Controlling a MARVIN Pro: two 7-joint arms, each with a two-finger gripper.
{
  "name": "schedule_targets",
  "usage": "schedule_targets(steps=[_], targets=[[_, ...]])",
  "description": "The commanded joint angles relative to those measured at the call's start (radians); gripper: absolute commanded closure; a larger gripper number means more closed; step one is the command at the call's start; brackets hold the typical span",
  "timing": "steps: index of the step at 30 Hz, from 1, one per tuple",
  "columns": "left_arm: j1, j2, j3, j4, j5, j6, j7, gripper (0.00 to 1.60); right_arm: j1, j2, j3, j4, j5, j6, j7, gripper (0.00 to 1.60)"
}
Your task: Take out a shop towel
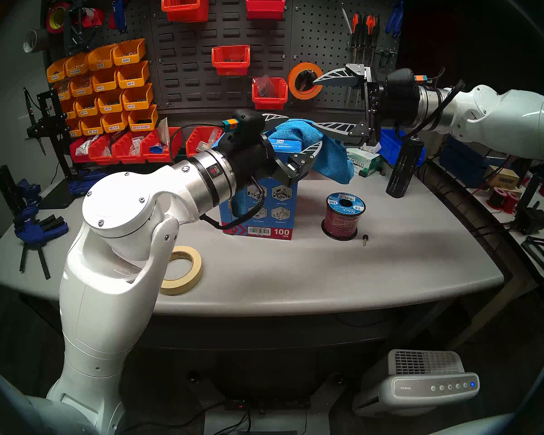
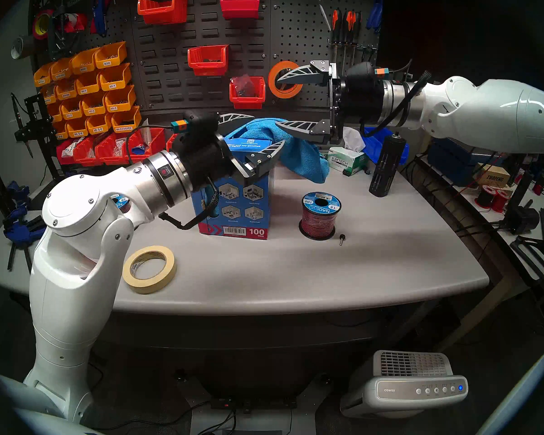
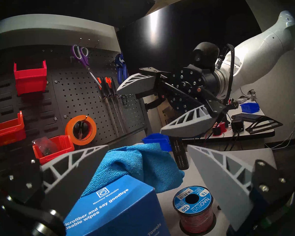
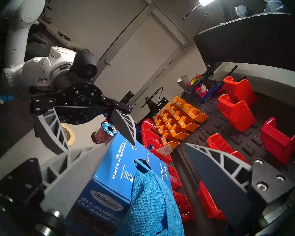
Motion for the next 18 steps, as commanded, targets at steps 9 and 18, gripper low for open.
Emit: schedule_targets(steps=[9, 18], targets=[[-0.119, 0.008, -0.019, 0.026, 0.116, 0.015, 0.074, 0.0, -0.115, -0.043, 0.079, 0.1, 0.054, 0.001, 0.057, 0.0], [-0.208, 0.041, 0.033, 0.074, 0.215, 0.049, 0.076, 0.0, -0.142, -0.032, 0.106, 0.117, 0.059, 0.001, 0.079, 0.19]])
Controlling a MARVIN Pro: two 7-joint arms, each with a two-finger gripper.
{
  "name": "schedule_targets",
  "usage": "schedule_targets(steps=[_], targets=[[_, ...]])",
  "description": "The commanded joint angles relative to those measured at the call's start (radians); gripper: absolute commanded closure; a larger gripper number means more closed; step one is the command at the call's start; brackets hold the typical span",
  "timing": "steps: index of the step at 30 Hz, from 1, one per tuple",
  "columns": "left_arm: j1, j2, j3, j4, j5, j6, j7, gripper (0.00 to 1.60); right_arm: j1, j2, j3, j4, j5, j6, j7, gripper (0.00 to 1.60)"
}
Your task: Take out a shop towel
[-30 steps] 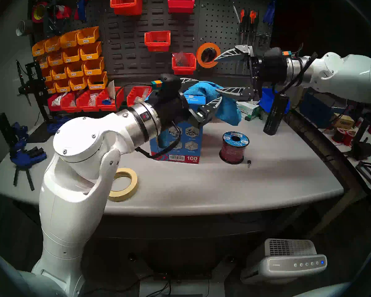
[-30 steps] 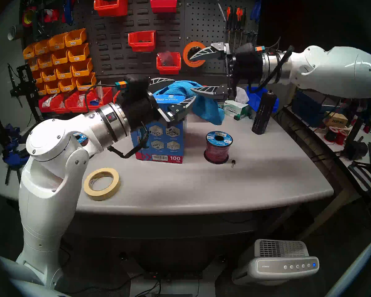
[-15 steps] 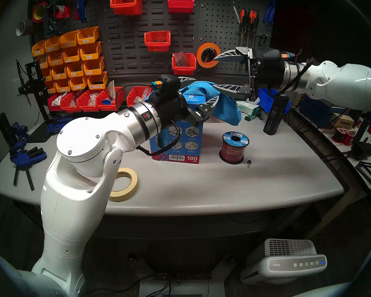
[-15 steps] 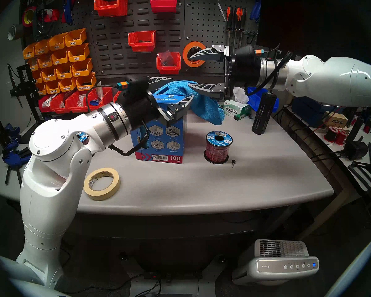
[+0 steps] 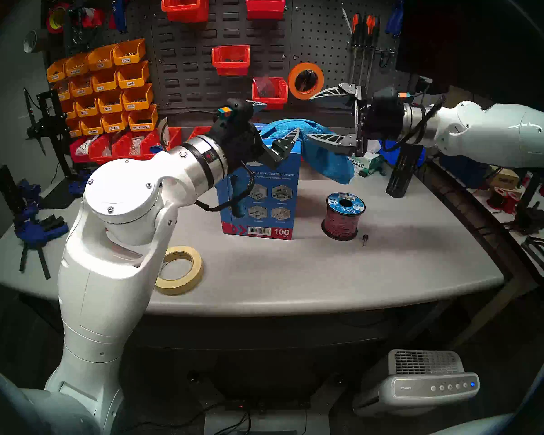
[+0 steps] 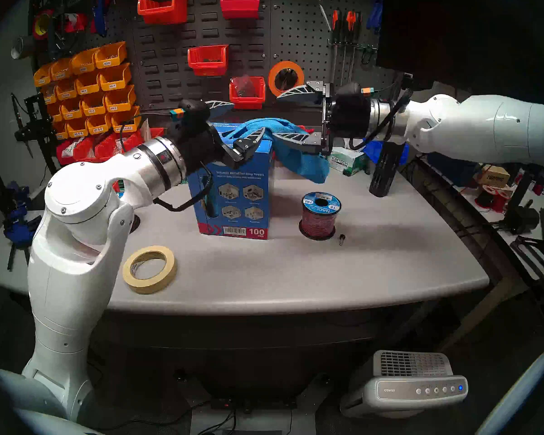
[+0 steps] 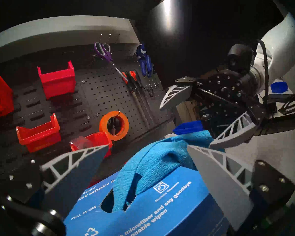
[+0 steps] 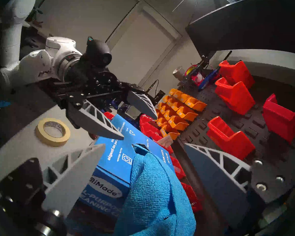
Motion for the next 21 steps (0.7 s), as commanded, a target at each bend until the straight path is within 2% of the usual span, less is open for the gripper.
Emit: schedule_targets(steps=[1, 2, 3, 4, 5, 6, 9, 17, 21], targets=[[-0.088, 0.013, 0.03, -0.009, 0.065, 0.008, 0.012, 0.0, 0.0, 0.011, 0.048, 0.024, 0.019, 0.001, 0.081, 0.23], [-0.13, 0.019, 0.047, 0.008, 0.072, 0.022, 0.009, 0.0, -0.004, 0.012, 0.051, 0.027, 0.02, 0.001, 0.082, 0.25], [-0.113, 0.02, 0.049, -0.001, 0.08, 0.019, 0.006, 0.0, -0.007, 0.013, 0.052, 0.028, 0.021, 0.001, 0.081, 0.25], [-0.141, 0.027, 0.065, 0.009, 0.089, 0.029, 0.002, 0.0, -0.012, 0.014, 0.055, 0.031, 0.022, 0.001, 0.082, 0.37], [-0.126, 0.027, 0.067, 0.003, 0.098, 0.029, 0.004, 0.0, -0.015, 0.014, 0.056, 0.033, 0.023, 0.001, 0.082, 0.43], [-0.15, 0.033, 0.082, 0.012, 0.107, 0.038, 0.0, 0.0, -0.018, 0.015, 0.058, 0.035, 0.024, 0.001, 0.084, 0.43], [-0.165, 0.048, 0.107, 0.016, 0.132, 0.051, -0.005, 0.0, -0.028, 0.016, 0.066, 0.041, 0.027, 0.001, 0.089, 0.23], [-0.215, 0.065, 0.141, 0.019, 0.164, 0.094, -0.028, 0.0, -0.047, 0.017, 0.087, 0.054, 0.034, 0.001, 0.096, 0.33], [-0.234, 0.069, 0.138, 0.021, 0.159, 0.136, -0.054, 0.0, -0.052, 0.014, 0.099, 0.058, 0.035, 0.001, 0.101, 0.3]])
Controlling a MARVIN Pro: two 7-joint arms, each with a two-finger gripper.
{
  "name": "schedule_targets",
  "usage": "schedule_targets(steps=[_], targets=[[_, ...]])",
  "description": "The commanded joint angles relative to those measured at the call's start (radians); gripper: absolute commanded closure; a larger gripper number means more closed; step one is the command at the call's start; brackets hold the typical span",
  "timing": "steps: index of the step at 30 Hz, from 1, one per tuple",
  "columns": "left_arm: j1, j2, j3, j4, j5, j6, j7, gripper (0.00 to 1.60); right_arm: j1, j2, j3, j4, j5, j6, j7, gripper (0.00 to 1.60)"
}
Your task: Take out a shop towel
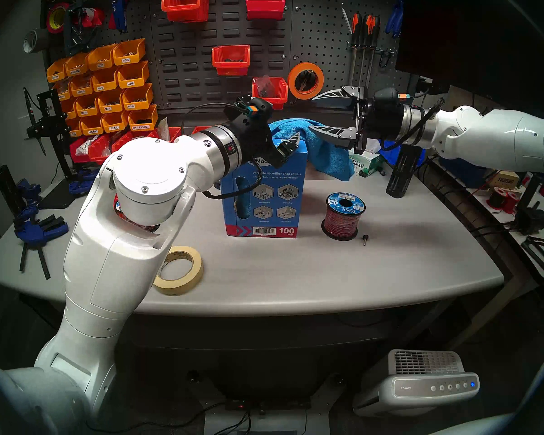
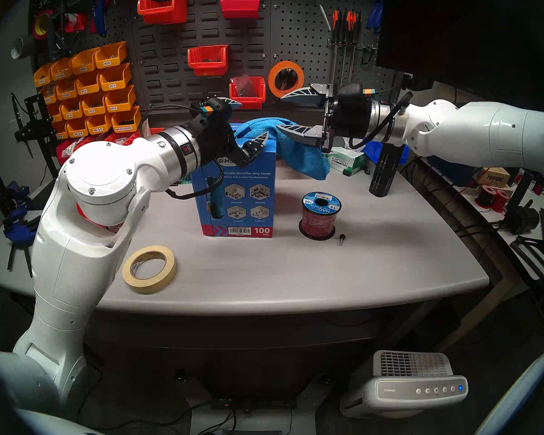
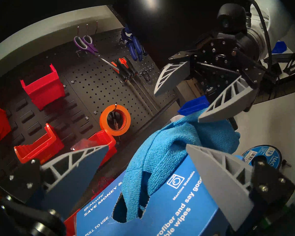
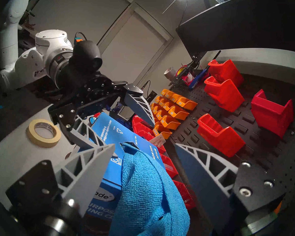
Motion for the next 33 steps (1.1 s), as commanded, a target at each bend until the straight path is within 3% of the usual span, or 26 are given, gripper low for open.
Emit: schedule_targets(steps=[1, 8, 16, 28, 33], targets=[[-0.082, 0.009, -0.01, -0.005, 0.004, 0.047, -0.028, 0.0, 0.007, -0.001, 0.046, 0.014, 0.015, 0.001, 0.095, 0.3], [-0.119, 0.011, -0.067, -0.019, -0.011, 0.107, -0.053, 0.0, -0.007, -0.003, 0.06, 0.016, 0.015, 0.001, 0.098, 0.25], [-0.182, 0.067, -0.14, -0.033, -0.052, 0.142, -0.153, 0.0, -0.016, -0.005, 0.067, 0.014, 0.01, 0.001, 0.078, 0.21], [-0.242, 0.166, -0.137, -0.01, -0.079, 0.169, -0.325, 0.0, -0.033, -0.013, 0.073, 0.008, 0.006, 0.001, 0.099, 0.27], [-0.274, 0.195, -0.129, -0.003, -0.089, 0.175, -0.393, 0.0, -0.043, -0.013, 0.073, 0.017, 0.008, 0.001, 0.103, 0.37]])
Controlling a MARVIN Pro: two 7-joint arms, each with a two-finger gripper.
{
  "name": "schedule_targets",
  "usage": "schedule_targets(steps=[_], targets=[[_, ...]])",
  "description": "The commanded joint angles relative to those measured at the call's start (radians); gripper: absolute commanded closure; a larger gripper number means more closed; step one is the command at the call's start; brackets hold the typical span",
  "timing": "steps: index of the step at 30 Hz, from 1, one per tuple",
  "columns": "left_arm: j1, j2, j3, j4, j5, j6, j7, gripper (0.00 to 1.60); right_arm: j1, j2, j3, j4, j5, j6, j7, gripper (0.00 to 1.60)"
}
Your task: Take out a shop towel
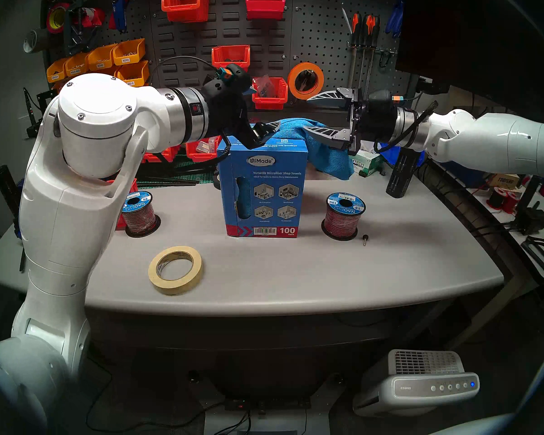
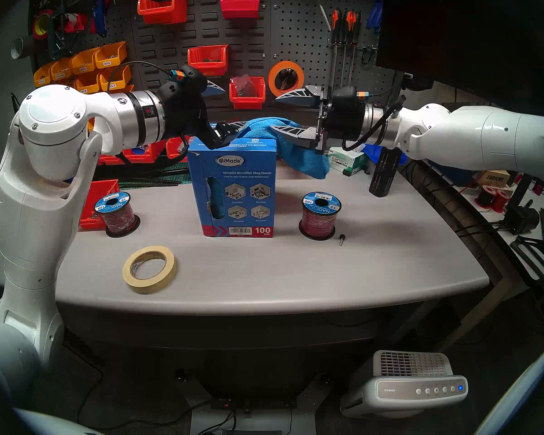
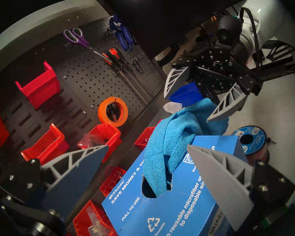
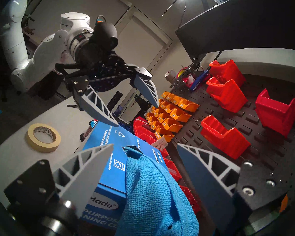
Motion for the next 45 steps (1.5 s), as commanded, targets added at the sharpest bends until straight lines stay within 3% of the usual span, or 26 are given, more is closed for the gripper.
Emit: schedule_targets(steps=[1, 11, 21, 22, 23, 28, 29, 30, 33, 36, 37, 38, 39, 45], targets=[[-0.097, 0.052, -0.004, 0.004, -0.01, -0.007, -0.07, 0.0, 0.009, 0.002, 0.025, 0.013, 0.008, 0.001, 0.104, 0.37], [-0.154, 0.093, 0.03, 0.031, -0.012, -0.018, -0.177, 0.0, -0.008, -0.008, 0.024, 0.044, 0.01, 0.001, 0.11, 0.33], [-0.191, 0.111, 0.054, 0.057, -0.01, -0.029, -0.237, 0.0, -0.017, -0.044, 0.03, 0.078, 0.014, 0.017, 0.11, 0.4], [-0.194, 0.113, 0.056, 0.059, -0.009, -0.03, -0.241, 0.0, -0.019, -0.048, 0.029, 0.079, 0.012, 0.018, 0.101, 0.46], [-0.198, 0.114, 0.059, 0.061, -0.009, -0.031, -0.246, 0.0, -0.021, -0.05, 0.031, 0.083, 0.015, 0.02, 0.112, 0.63], [-0.212, 0.119, 0.074, 0.072, -0.006, -0.038, -0.258, 0.0, -0.027, -0.064, 0.035, 0.095, 0.018, 0.035, 0.119, 0.92], [-0.215, 0.12, 0.077, 0.074, -0.005, -0.04, -0.26, 0.0, -0.03, -0.065, 0.038, 0.1, 0.022, 0.039, 0.135, 1.1], [-0.217, 0.119, 0.079, 0.076, -0.005, -0.041, -0.262, 0.0, -0.031, -0.068, 0.036, 0.098, 0.017, 0.04, 0.113, 1.15], [-0.226, 0.121, 0.088, 0.082, -0.002, -0.045, -0.266, 0.0, -0.036, -0.071, 0.044, 0.109, 0.027, 0.048, 0.145, 0.94], [-0.233, 0.121, 0.095, 0.087, 0.0, -0.048, -0.27, 0.0, -0.039, -0.076, 0.047, 0.117, 0.03, 0.058, 0.158, 0.88], [-0.235, 0.122, 0.096, 0.088, 0.001, -0.048, -0.271, 0.0, -0.039, -0.078, 0.046, 0.117, 0.027, 0.059, 0.143, 0.75], [-0.237, 0.122, 0.098, 0.09, 0.001, -0.05, -0.272, 0.0, -0.041, -0.079, 0.048, 0.121, 0.029, 0.064, 0.157, 0.48], [-0.24, 0.122, 0.101, 0.092, 0.002, -0.051, -0.274, 0.0, -0.043, -0.079, 0.05, 0.124, 0.032, 0.066, 0.167, 0.04], [-0.249, 0.123, 0.117, 0.107, 0.009, -0.058, -0.279, 0.0, -0.052, -0.08, 0.062, 0.144, 0.047, 0.078, 0.187, 0.0]])
